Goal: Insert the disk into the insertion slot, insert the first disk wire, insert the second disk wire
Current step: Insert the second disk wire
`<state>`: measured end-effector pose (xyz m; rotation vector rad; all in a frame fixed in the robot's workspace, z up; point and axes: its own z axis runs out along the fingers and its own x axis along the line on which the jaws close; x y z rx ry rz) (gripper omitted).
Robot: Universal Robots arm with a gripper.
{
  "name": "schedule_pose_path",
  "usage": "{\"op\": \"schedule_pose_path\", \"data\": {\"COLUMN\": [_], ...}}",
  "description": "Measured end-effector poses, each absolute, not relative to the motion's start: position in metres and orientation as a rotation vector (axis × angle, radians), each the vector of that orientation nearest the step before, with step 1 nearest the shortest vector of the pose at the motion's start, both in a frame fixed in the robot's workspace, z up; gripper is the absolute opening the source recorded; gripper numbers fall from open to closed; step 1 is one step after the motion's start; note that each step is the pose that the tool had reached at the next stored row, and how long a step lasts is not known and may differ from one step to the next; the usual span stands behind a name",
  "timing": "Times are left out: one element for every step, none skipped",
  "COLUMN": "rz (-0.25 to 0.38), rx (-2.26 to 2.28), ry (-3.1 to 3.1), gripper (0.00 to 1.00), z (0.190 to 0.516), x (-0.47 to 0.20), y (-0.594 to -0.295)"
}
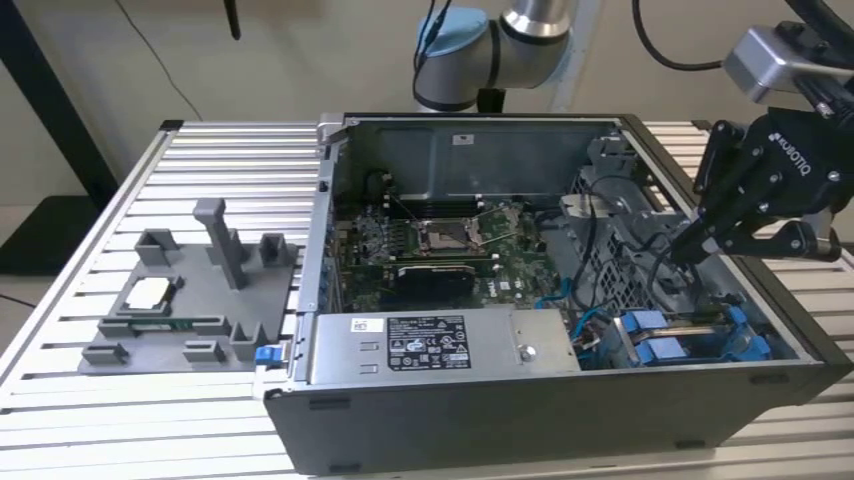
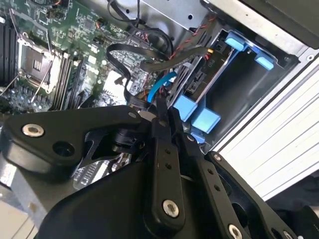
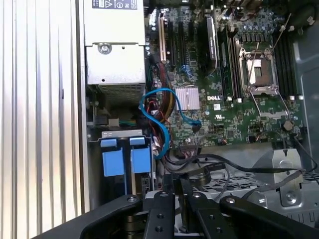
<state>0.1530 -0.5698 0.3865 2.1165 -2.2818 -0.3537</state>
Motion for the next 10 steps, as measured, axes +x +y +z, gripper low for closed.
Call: {"op": "schedule_pose_path", "data": {"rz": [-0.355, -0.356, -0.357, -0.358, -0.359, -0.361, -0.362, -0.362, -0.362, -0.362], "rx": [2.117, 2.117, 2.118, 2.118, 2.119, 2.119, 2.120, 2.120, 2.120, 2.120], "ry": [-2.282, -2.282, -2.283, -2.283, -2.283, -2.284, -2.284, -2.284, -2.284, -2.284], "gripper": [0.16, 0.16, 0.16, 0.16, 0.16, 0.16, 0.16, 0.16, 0.16, 0.16], "z": [0.3865, 0.3865, 0.3865, 0.3866, 0.3866, 0.3865, 0.3865, 0.3865, 0.3865, 0.3865], "x": [0.1530, 0.1529, 0.1529, 0.1530, 0.1530, 0.1529, 0.1530, 0.1529, 0.1529, 0.1529], "y": [-0.5698, -0.5698, -0.5698, -0.5698, -0.5698, -0.5698, -0.5698, -0.5698, -0.5698, -0.5698]}}
